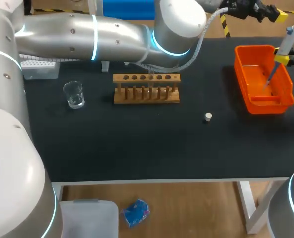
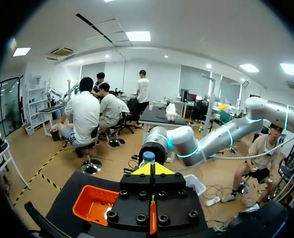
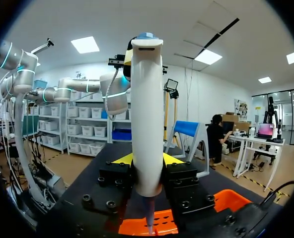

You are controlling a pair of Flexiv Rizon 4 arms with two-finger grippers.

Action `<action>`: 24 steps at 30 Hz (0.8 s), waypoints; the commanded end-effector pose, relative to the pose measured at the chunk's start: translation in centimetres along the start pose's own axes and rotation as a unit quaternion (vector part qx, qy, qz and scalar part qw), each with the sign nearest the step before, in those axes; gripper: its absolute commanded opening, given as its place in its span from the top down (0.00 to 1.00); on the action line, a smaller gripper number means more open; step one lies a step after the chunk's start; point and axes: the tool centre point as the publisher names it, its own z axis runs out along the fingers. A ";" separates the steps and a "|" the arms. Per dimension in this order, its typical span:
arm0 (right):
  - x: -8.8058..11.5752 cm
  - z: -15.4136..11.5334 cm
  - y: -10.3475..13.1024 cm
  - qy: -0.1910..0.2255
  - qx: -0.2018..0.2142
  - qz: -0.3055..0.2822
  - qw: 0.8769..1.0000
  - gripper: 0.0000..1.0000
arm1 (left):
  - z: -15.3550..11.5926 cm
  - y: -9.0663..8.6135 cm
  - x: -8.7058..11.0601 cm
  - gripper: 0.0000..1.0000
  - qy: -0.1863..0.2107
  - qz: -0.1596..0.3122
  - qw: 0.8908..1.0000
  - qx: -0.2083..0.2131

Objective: Invert the test tube, pick up the pipette, mount the tip to pipette, aspirate from beaker and dispense into the tube, eject the tip, return the pipette, and cap with the stopper.

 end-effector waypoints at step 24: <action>-0.1 -0.1 0.0 0.002 0.000 0.000 1.000 1.00 | 1.1 -0.2 -1.2 1.00 0.001 -0.001 1.000 -0.009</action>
